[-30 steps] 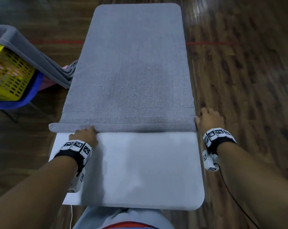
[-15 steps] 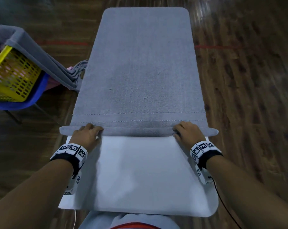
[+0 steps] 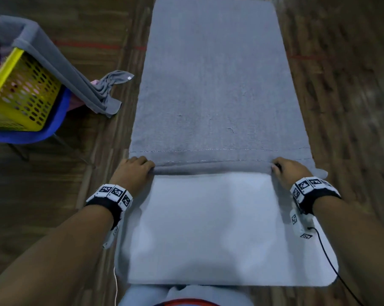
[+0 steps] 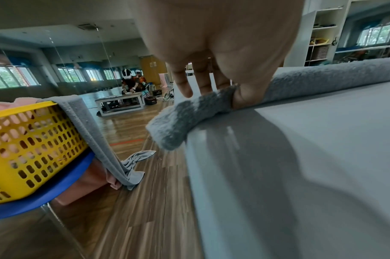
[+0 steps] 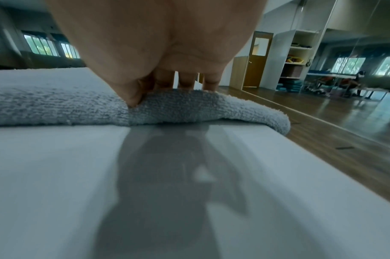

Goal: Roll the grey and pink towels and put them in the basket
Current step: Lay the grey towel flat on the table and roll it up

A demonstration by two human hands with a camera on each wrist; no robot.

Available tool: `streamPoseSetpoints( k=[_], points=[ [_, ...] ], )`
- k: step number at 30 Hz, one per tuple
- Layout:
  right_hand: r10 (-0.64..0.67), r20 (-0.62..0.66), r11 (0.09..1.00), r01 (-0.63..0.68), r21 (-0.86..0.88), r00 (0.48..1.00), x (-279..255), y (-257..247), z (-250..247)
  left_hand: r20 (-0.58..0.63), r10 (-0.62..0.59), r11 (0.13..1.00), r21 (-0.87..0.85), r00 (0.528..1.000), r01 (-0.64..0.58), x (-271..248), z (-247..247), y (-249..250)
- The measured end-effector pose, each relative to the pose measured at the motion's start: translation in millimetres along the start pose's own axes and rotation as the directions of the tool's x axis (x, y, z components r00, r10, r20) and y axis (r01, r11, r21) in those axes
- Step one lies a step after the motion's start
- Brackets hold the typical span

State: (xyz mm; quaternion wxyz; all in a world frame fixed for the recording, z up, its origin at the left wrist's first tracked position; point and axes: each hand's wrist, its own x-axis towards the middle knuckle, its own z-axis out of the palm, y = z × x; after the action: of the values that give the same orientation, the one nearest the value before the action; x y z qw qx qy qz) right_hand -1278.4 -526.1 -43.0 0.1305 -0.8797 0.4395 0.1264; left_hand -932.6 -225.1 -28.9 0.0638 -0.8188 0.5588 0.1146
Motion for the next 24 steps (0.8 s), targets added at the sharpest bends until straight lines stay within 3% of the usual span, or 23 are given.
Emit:
streamPoseSetpoints(
  k=[4, 9, 15, 18, 21, 24],
  points=[
    [0.068, 0.03, 0.992, -0.064, -0.109, 0.997, -8, -14, 2, 0.005, 0.027, 1.0, -0.003, 1.0, -0.027, -13, 2, -26],
    [0.126, 0.094, 0.986, -0.114, -0.119, 0.988, -23, -29, 6, -0.033, 0.027, 0.99, -0.135, 0.999, -0.031, -25, -1, -37],
    [0.238, 0.24, 0.967, -0.206, -0.149, 0.941, -32, -41, 3, 0.123, 0.021, 0.985, -0.17, 0.992, 0.0, -29, 7, -44],
    [0.174, 0.038, 0.966, -0.162, -0.203, 0.984, -39, -41, 3, 0.055, -0.02, 0.982, -0.185, 0.998, 0.029, -26, 13, -46],
    [0.052, -0.198, 0.968, -0.098, -0.233, 0.979, -51, -41, 6, -0.107, -0.066, 0.982, -0.181, 0.992, 0.046, -27, 17, -47],
    [-0.023, -0.2, 0.978, -0.019, -0.208, 0.98, -61, -48, 13, -0.092, -0.056, 0.984, -0.172, 0.994, 0.039, -35, 22, -51]
  ],
)
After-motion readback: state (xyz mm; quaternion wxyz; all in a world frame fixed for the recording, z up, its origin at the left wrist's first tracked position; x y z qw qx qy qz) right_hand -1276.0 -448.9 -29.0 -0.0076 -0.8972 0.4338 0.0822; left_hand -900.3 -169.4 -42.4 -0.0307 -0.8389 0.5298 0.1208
